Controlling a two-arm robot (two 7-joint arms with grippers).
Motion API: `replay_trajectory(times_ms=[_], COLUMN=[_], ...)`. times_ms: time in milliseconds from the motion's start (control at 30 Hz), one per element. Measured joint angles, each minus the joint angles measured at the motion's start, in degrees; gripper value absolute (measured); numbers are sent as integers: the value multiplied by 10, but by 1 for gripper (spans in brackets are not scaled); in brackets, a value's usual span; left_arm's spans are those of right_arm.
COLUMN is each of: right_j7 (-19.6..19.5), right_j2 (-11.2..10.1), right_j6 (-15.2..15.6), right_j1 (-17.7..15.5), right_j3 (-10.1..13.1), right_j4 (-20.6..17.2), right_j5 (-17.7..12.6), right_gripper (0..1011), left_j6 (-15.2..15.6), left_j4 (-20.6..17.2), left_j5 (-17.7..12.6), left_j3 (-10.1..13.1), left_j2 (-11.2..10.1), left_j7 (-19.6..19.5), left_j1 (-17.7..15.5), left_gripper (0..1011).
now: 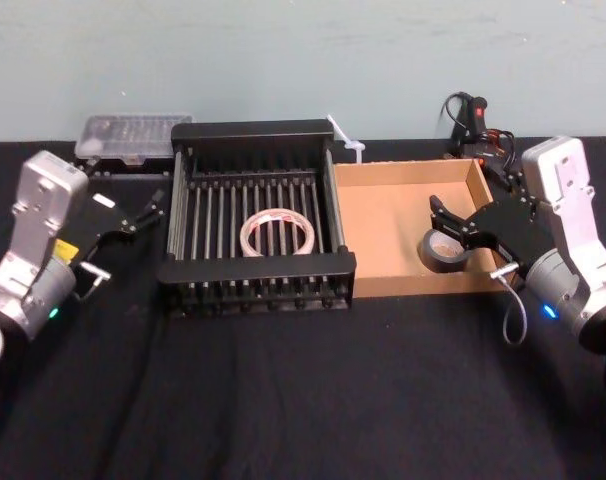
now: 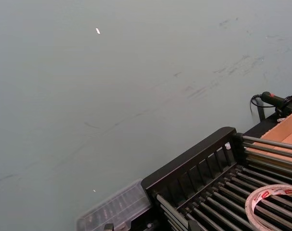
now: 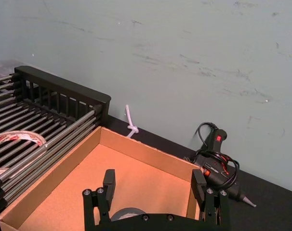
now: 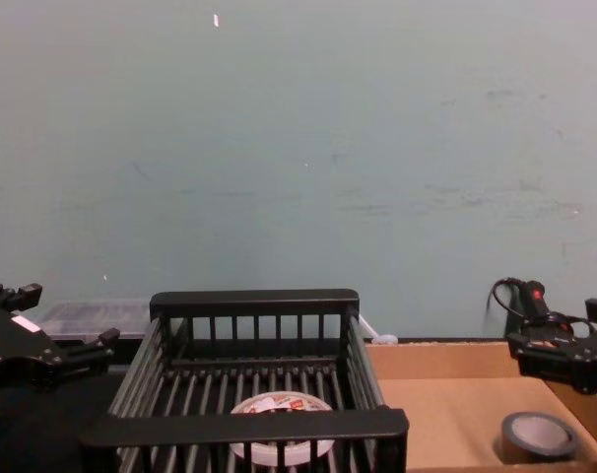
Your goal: Pick up the white tape and place it into the black box , Pick up the silver tape and place it into the brown box.
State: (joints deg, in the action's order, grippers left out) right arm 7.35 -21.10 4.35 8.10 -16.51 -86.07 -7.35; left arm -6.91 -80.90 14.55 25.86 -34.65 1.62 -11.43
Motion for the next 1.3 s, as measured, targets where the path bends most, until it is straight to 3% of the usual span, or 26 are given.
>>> replay_trajectory(times_ms=[1300], right_j7=[1], right_j2=[-2], right_j6=[-3], right_j1=[2], right_j3=[-3], right_j4=[1], right_j5=[0], right_gripper=[1002], left_j6=[0], left_j4=[0], left_j5=[0], left_j3=[0], left_j2=[0], left_j7=[0], left_j1=[0], left_gripper=[1001])
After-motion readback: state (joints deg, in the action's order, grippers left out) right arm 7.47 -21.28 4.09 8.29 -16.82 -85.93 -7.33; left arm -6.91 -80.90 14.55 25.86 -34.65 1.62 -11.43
